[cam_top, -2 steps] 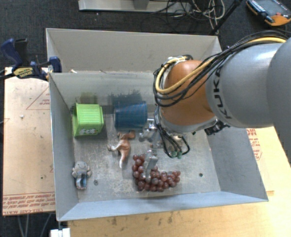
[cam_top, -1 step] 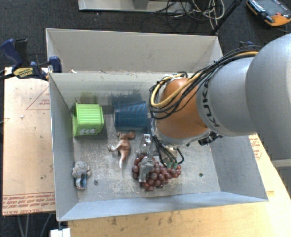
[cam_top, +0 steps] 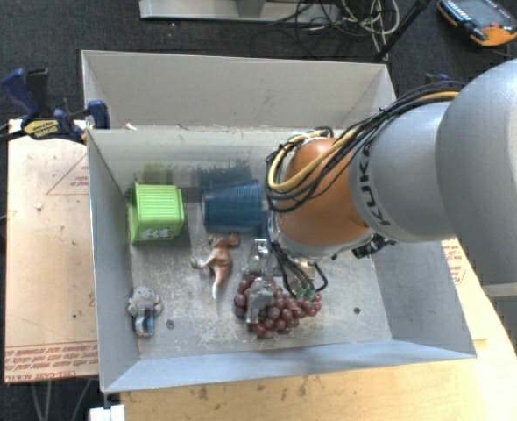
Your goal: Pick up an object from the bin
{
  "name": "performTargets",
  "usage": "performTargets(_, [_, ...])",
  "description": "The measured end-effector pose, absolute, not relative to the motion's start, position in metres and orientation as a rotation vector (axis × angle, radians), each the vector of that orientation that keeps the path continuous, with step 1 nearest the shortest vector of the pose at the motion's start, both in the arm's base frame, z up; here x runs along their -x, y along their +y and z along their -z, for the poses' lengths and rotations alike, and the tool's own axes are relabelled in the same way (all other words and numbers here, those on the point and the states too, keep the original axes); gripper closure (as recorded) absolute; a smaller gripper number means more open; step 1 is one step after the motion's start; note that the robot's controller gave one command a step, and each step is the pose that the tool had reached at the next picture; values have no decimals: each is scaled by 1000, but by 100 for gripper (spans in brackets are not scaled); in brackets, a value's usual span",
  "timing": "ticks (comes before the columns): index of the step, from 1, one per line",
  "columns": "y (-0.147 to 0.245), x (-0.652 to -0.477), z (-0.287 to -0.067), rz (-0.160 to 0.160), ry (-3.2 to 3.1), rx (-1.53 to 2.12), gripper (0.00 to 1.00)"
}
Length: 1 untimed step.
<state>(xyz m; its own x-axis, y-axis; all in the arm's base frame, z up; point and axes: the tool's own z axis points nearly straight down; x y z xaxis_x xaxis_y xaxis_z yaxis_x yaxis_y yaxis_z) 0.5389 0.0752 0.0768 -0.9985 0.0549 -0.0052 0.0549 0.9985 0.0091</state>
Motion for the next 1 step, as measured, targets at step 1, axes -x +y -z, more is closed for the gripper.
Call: performTargets(1, [74,-530,-222,-2,3136,-93,100])
